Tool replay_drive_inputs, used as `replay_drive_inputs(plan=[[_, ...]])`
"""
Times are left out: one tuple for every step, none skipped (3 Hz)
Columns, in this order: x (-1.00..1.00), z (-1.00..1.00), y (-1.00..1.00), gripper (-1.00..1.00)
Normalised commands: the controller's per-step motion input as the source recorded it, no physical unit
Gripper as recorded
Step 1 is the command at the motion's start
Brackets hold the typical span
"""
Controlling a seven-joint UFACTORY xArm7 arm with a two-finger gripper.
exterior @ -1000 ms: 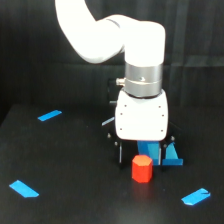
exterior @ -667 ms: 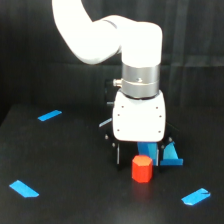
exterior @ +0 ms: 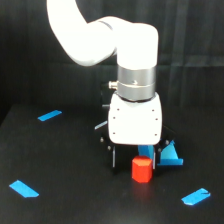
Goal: Pick up the red object from the table
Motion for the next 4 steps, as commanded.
replay_drive_inputs(plan=[[-0.12, -0.36, -0.15, 0.21], [0.15, -0.31, -0.09, 0.94], [0.08, -0.16, -0.22, 0.89], [0.04, -0.28, -0.11, 0.11]])
